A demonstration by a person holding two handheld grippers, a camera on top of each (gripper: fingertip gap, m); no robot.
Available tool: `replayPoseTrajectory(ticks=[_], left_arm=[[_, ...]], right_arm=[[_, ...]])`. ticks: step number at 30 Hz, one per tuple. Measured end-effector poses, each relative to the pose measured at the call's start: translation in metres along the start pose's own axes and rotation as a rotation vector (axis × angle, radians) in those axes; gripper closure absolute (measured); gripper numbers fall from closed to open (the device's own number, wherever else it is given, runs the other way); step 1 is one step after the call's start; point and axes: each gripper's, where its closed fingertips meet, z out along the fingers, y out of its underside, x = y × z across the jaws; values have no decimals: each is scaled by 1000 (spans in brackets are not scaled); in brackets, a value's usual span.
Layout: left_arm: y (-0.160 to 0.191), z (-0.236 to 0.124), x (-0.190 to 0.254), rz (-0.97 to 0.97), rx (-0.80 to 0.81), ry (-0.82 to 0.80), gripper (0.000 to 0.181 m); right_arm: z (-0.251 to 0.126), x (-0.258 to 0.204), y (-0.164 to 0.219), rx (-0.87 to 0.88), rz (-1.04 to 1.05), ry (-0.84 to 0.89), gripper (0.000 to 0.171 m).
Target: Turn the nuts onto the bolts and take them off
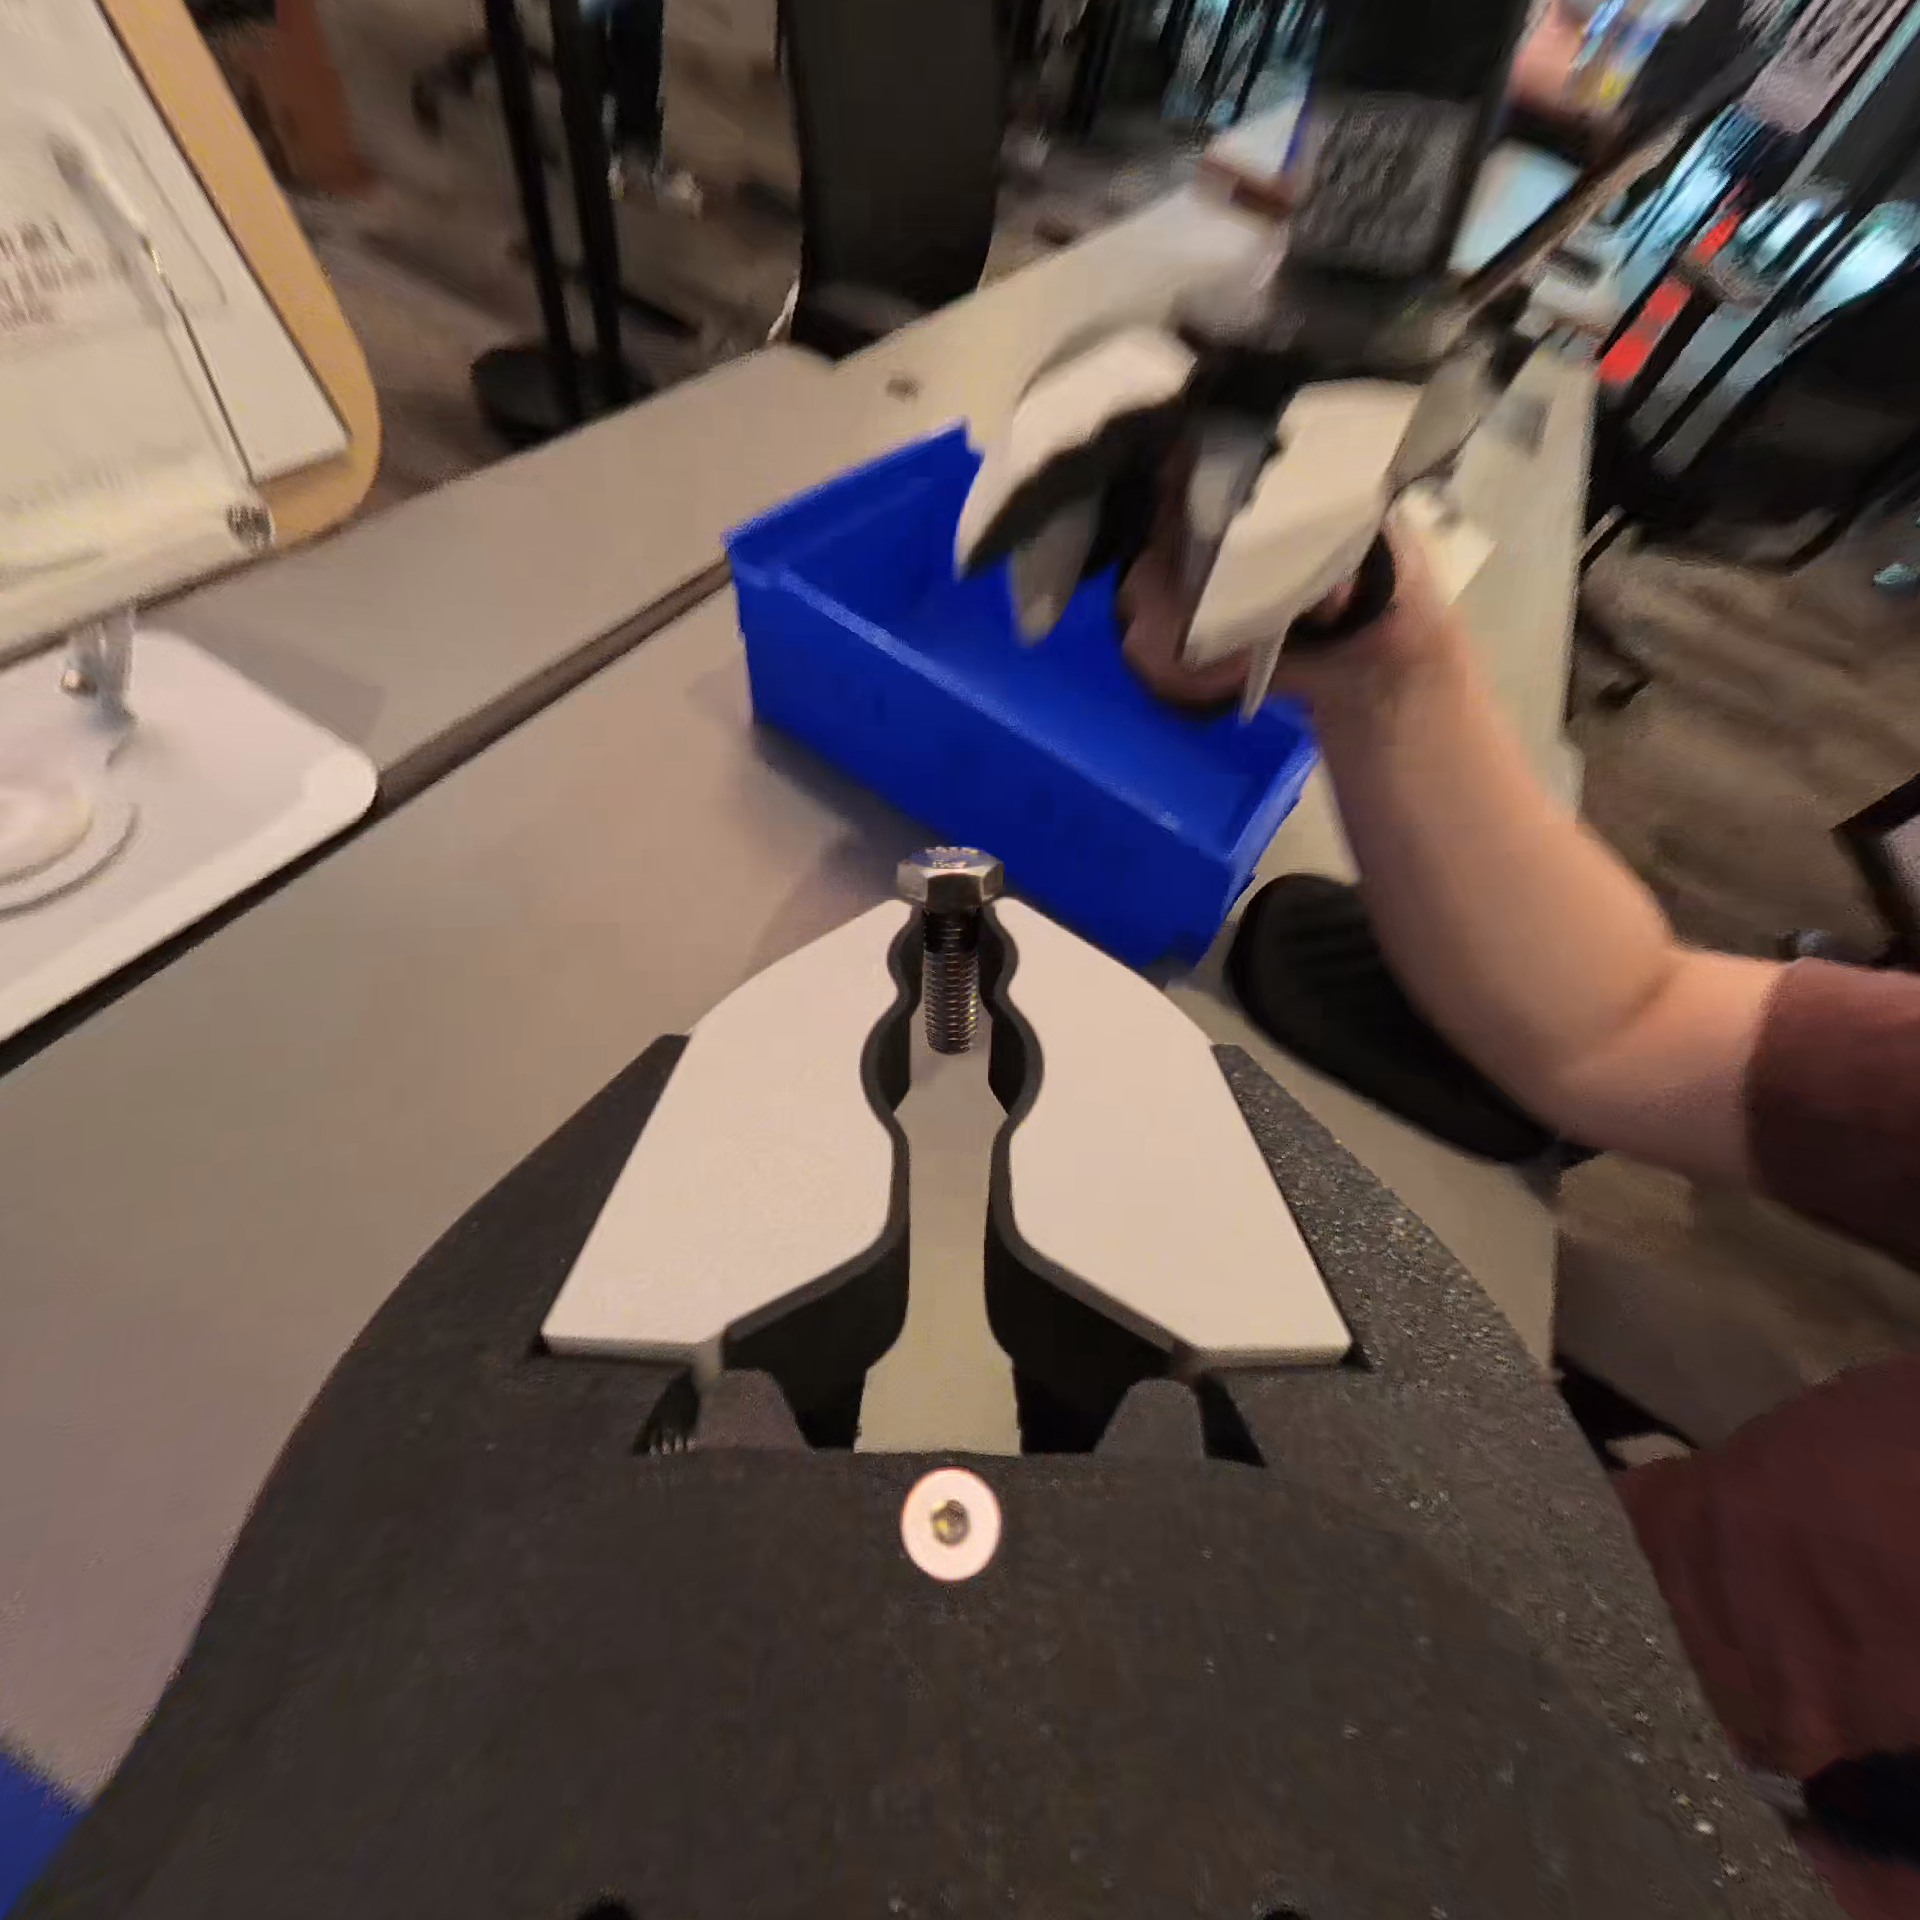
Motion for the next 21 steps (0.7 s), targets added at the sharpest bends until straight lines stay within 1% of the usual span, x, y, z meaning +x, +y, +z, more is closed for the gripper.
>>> replayPoseTrajectory(ticks=[3,5,8,10,11,12,13,14,16,17,19,21], left_arm=[[-21,-10,8,17,86,27,172],[-29,-14,14,43,128,33,172],[-35,-15,24,56,168,63,172],[-35,-14,28,61,167,74,172],[-35,-14,30,71,171,79,172],[-35,-14,31,80,175,84,172],[-35,-13,32,85,169,88,172],[-35,-13,32,86,174,88,172],[-34,-13,28,108,167,54,172],[-32,-13,27,118,152,38,168],[-28,-14,23,147,97,-10,157],[-21,-14,15,193,15,-99,145]], right_arm=[[33,-17,1,64,13,-105,123],[48,-25,5,69,9,-144,123],[61,-38,11,72,-16,-202,128],[64,-42,7,112,-7,-218,131],[64,-43,5,125,11,-233,137],[63,-44,3,140,21,-249,153],[62,-43,2,151,25,-253,161],[61,-42,1,155,27,-246,161],[61,-36,5,123,11,-204,161],[61,-31,8,84,-17,-154,161],[58,-19,16,-21,-148,-14,161],[52,-6,22,-153,-342,160,161]])
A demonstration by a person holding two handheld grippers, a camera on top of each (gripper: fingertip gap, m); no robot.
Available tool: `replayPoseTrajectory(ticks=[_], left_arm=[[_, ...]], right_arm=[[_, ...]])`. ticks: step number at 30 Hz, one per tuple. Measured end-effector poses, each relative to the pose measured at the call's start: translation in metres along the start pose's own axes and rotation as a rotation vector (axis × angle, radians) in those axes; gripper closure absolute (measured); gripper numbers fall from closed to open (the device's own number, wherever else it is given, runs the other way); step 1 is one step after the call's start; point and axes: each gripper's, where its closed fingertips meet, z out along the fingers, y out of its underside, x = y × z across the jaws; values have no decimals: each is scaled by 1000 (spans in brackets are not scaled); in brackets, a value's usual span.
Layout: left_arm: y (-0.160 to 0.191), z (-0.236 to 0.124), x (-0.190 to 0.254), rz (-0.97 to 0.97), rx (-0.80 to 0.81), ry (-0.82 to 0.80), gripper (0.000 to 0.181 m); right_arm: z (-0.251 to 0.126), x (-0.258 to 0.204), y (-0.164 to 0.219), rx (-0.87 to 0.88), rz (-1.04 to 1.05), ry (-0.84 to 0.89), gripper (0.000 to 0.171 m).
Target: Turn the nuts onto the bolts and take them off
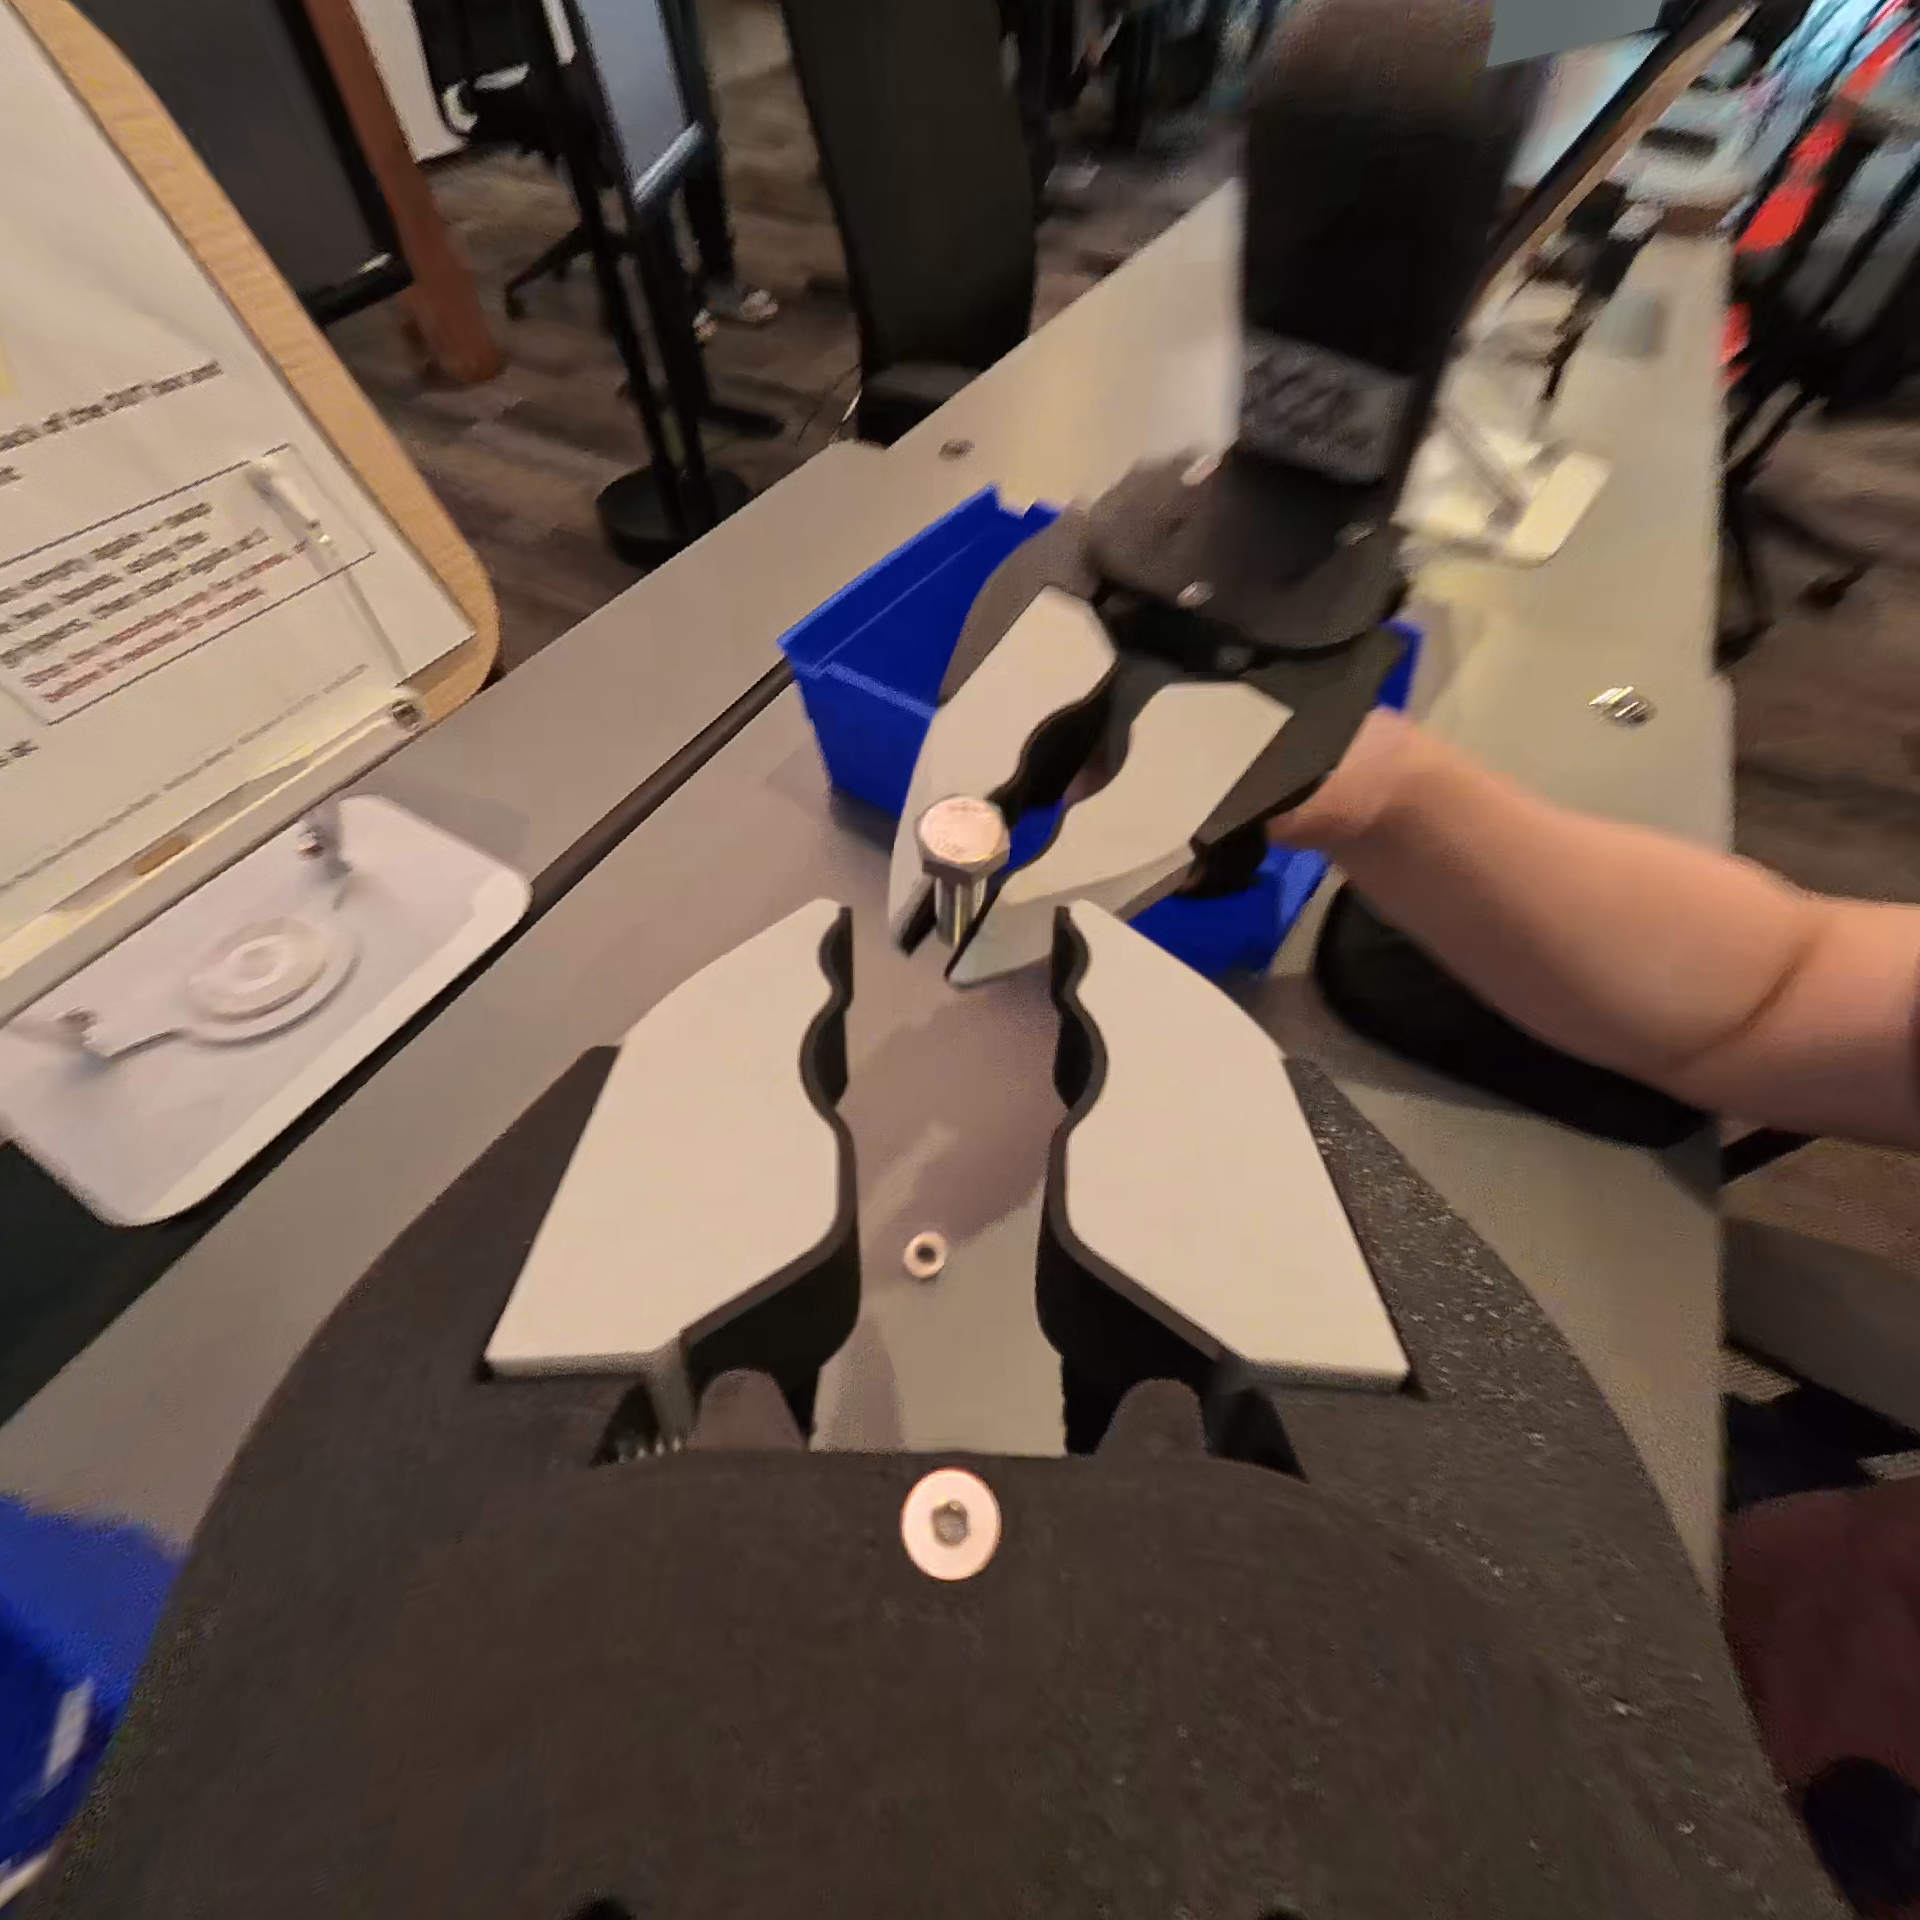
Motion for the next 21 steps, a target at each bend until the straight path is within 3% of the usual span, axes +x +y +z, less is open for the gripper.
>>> replayPoseTrajectory(ticks=[3,6,14,21], left_arm=[[11,5,-6,88,-125,-115,129],[12,11,-3,156,-159,-161,134],[15,12,4,161,-153,-139,162],[24,15,1,131,-176,-138,164]], right_arm=[[-6,9,12,-207,-311,198,161],[-4,5,10,-262,-456,259,161],[2,2,11,-295,-542,294,161],[3,5,11,-300,-547,314,160]])
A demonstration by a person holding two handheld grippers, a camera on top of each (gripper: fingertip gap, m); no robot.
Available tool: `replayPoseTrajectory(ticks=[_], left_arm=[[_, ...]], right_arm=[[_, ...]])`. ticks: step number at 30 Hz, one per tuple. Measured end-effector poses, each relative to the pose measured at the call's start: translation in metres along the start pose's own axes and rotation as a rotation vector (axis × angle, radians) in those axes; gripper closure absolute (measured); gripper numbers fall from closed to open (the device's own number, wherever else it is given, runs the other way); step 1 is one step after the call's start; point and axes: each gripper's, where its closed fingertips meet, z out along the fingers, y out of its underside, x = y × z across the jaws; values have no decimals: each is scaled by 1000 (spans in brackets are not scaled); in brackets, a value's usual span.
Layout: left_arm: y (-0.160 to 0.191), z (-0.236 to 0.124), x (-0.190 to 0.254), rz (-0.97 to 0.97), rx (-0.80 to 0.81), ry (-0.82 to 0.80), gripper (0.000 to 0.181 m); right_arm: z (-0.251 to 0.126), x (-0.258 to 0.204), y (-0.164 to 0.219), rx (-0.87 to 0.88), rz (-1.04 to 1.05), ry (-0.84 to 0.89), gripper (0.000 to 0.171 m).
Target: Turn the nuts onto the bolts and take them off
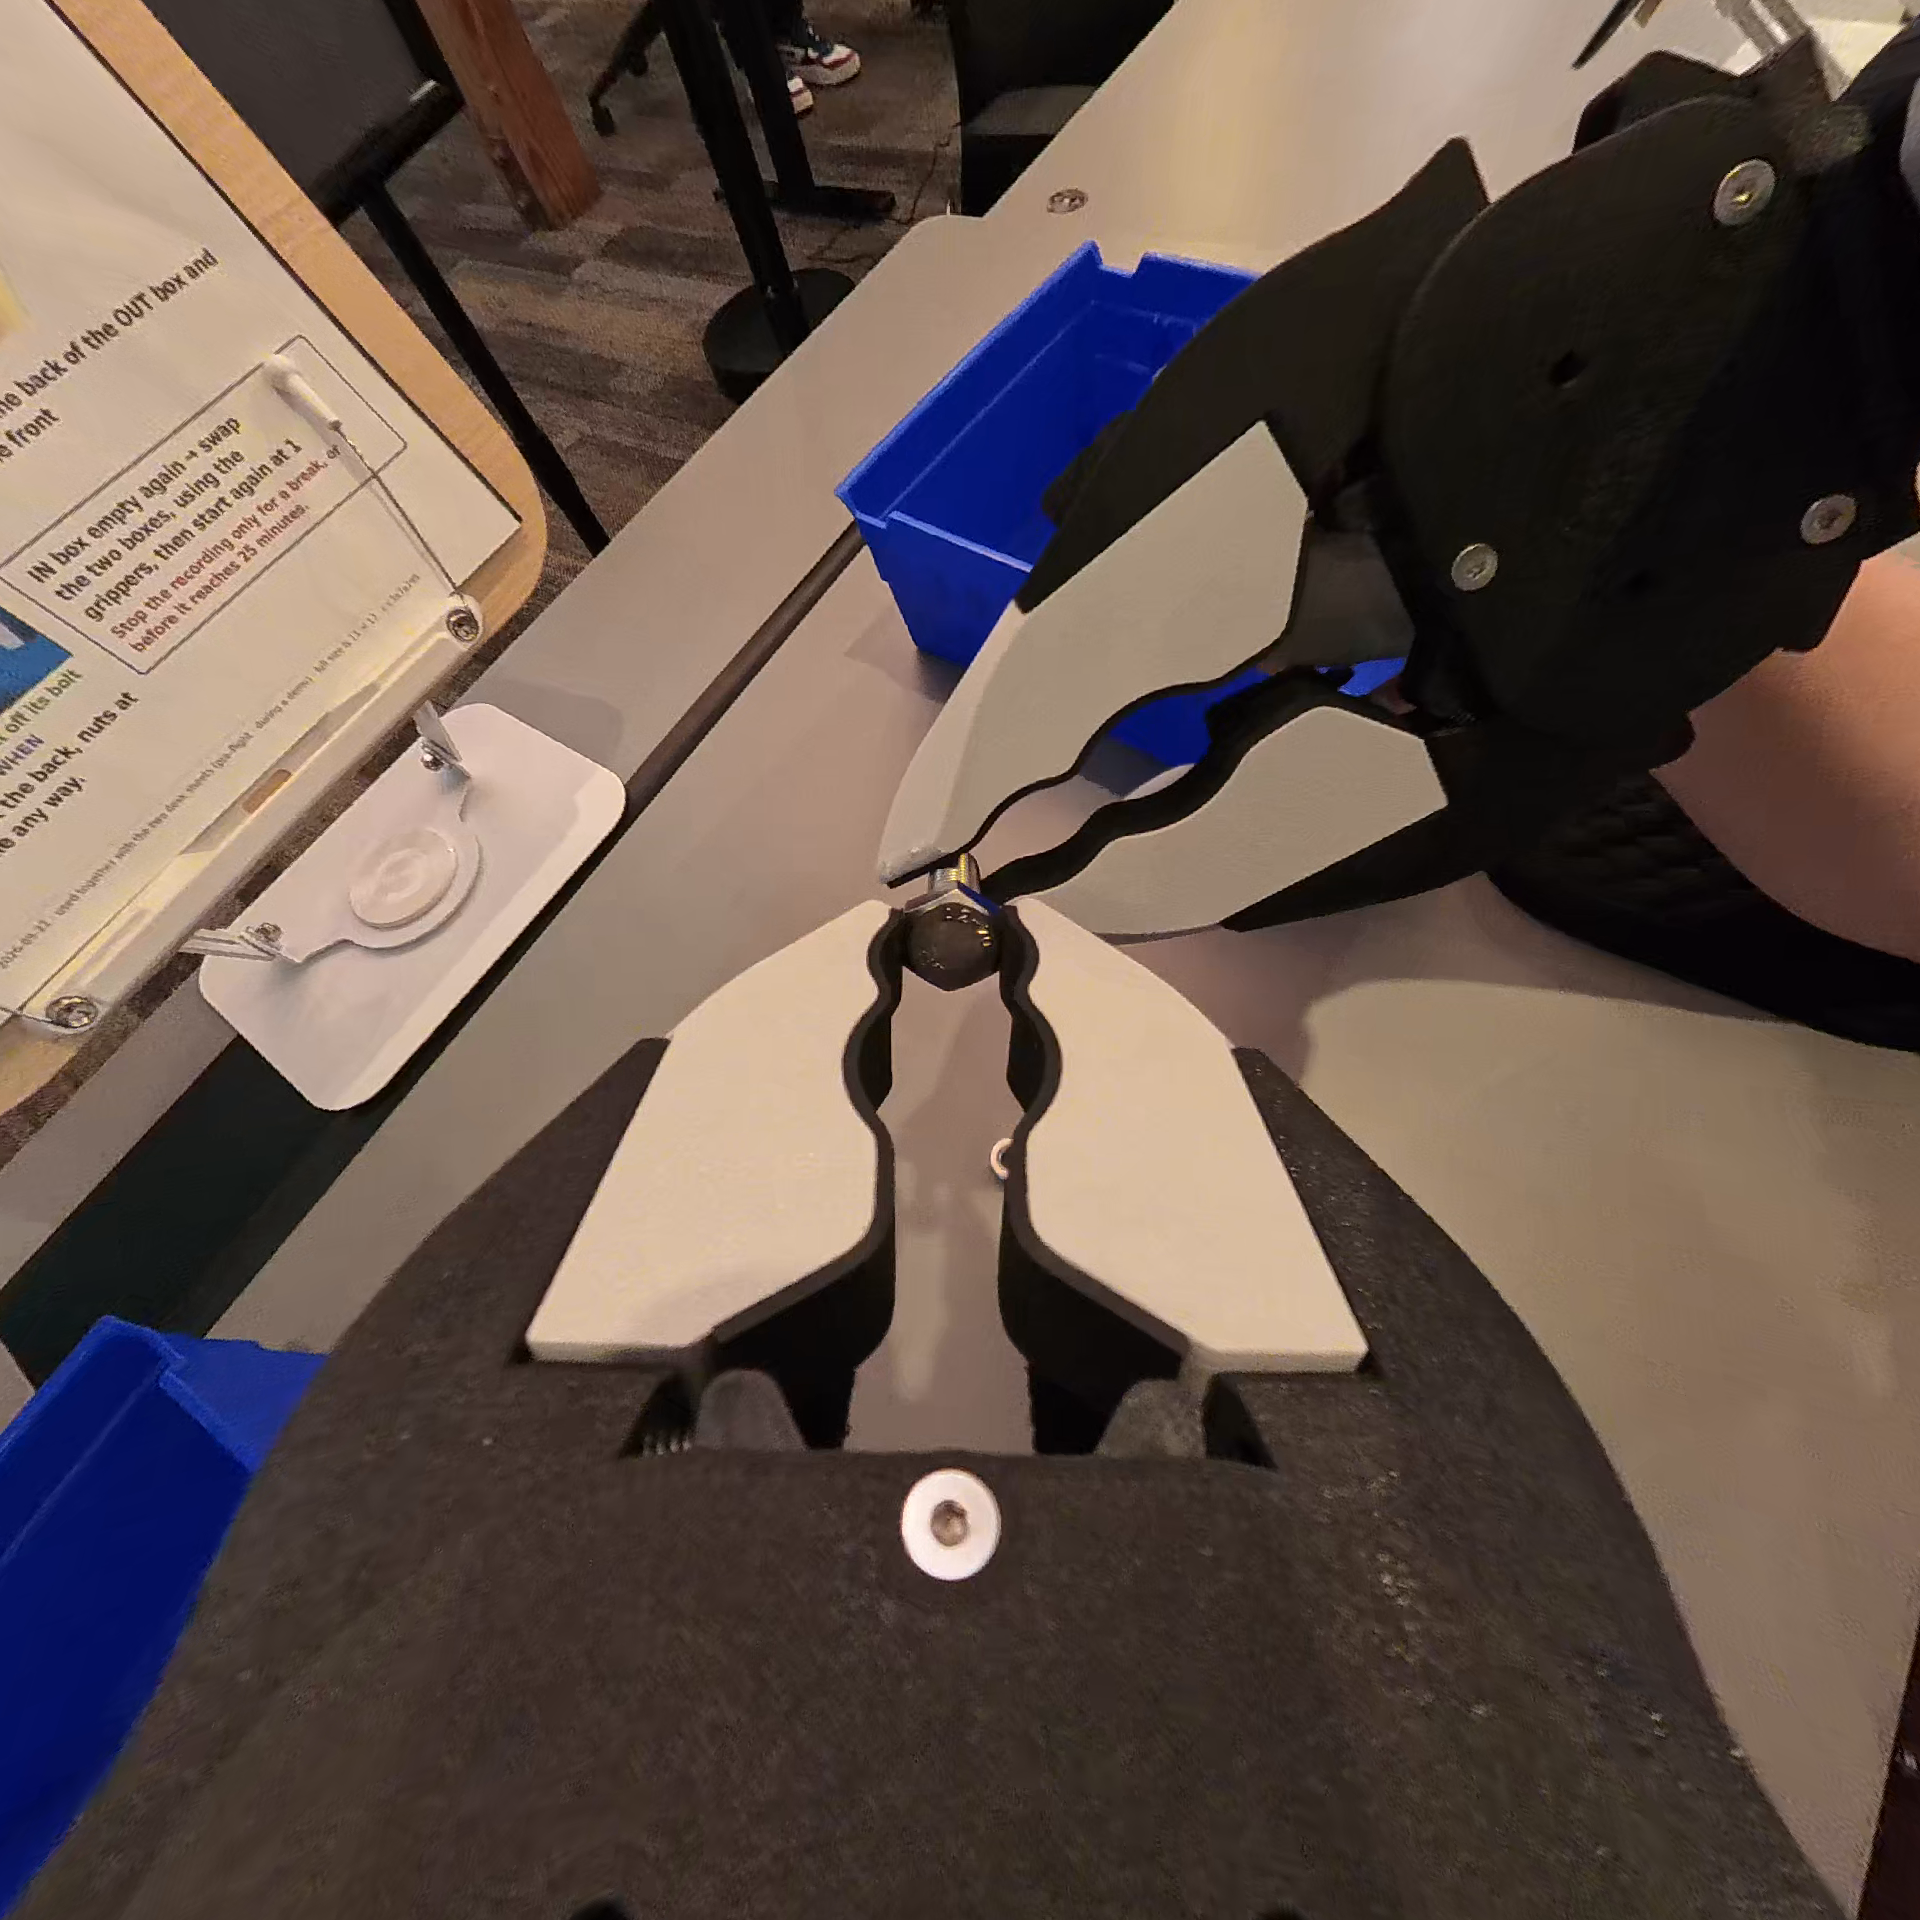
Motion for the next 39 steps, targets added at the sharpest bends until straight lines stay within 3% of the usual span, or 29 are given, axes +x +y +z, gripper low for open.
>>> replayPoseTrajectory(ticks=[2,4,6,12,16,20,23,29,34,39], left_arm=[[-4,-3,-1,-11,42,2,164],[-10,-9,-4,-37,101,3,165],[-19,-21,-10,-53,198,-14,164],[-39,-55,-22,-19,439,-119,165],[-41,-54,-18,39,453,-158,165],[-43,-50,-13,80,441,-178,164],[-44,-46,-10,88,432,-164,164],[-34,-32,-11,57,347,-146,162],[-17,-9,-10,53,221,-106,140],[-11,3,1,123,183,-78,148]], right_arm=[[-2,3,-4,45,63,-5,157],[-7,9,-7,103,160,-24,133],[-12,13,-9,174,334,-105,125],[-35,51,-43,723,1288,-481,134],[-21,40,-45,752,1587,-658,135],[-24,31,-60,836,1733,-872,140],[-29,34,-63,913,1766,-923,160],[-29,37,-54,864,1640,-817,161],[-36,35,-56,662,1269,-543,161],[-41,20,-62,436,868,-343,161]])
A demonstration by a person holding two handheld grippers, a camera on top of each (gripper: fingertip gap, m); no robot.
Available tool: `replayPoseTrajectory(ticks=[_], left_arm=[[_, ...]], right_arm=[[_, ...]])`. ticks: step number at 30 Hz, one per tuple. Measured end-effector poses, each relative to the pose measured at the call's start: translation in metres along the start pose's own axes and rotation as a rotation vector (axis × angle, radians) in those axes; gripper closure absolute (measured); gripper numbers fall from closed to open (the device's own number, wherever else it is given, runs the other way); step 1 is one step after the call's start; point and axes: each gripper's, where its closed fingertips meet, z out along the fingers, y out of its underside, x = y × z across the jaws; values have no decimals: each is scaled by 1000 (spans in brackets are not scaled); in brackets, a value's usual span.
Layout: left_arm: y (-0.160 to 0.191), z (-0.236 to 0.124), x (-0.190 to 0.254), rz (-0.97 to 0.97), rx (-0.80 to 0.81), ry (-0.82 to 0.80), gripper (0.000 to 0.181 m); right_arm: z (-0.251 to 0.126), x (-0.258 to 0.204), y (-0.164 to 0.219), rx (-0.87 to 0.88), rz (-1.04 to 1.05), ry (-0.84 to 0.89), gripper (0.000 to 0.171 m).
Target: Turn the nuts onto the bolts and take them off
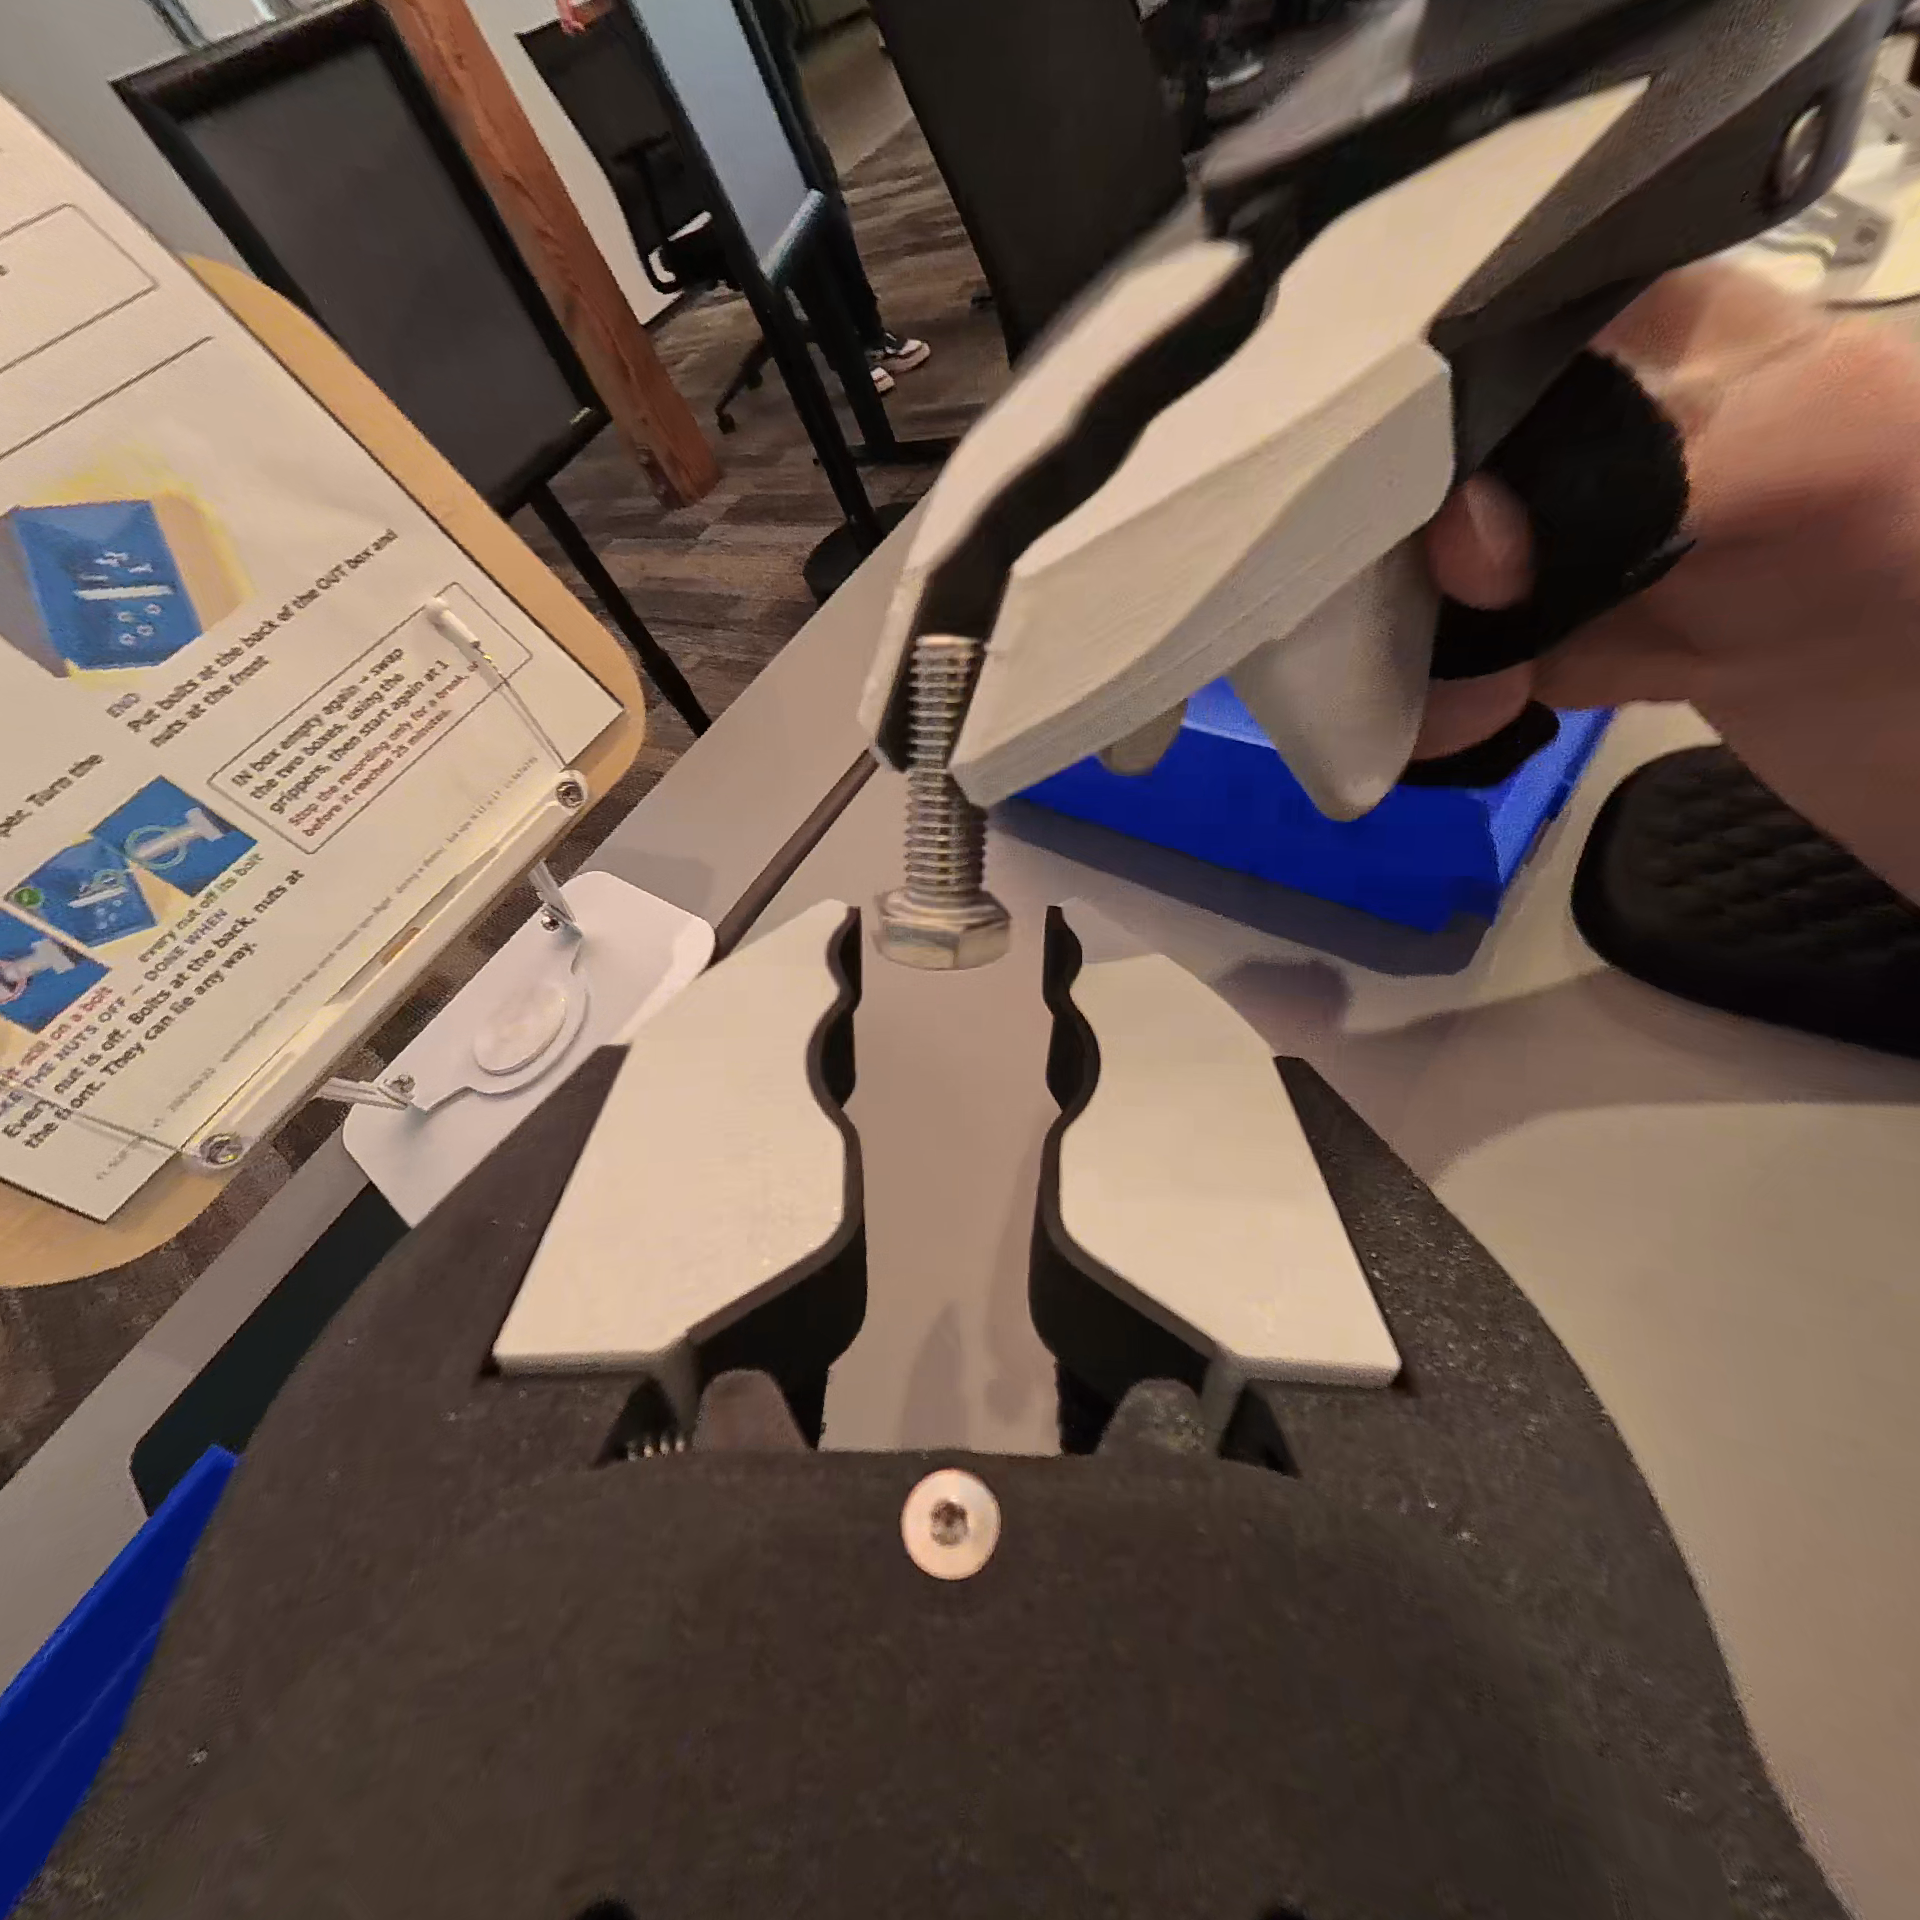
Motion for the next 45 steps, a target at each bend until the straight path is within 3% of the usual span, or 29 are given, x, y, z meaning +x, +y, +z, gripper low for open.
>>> replayPoseTrajectory(ticks=[8,16,26,38,42,45], left_arm=[[-6,-5,28,-17,36,163,151],[-4,-7,28,4,32,150,161],[-6,-13,52,19,49,300,163],[-9,-12,52,11,74,301,168],[-10,-14,42,-7,88,270,168],[-5,-18,26,-18,84,216,168]], right_arm=[[-3,-14,17,-178,-197,-17,161],[-4,-20,20,-195,-208,-56,161],[-16,-32,24,-231,-259,-159,161],[-19,-31,21,-198,-260,-187,161],[-23,-26,7,-119,-281,-137,136],[-31,-18,4,-101,-267,-122,140]])
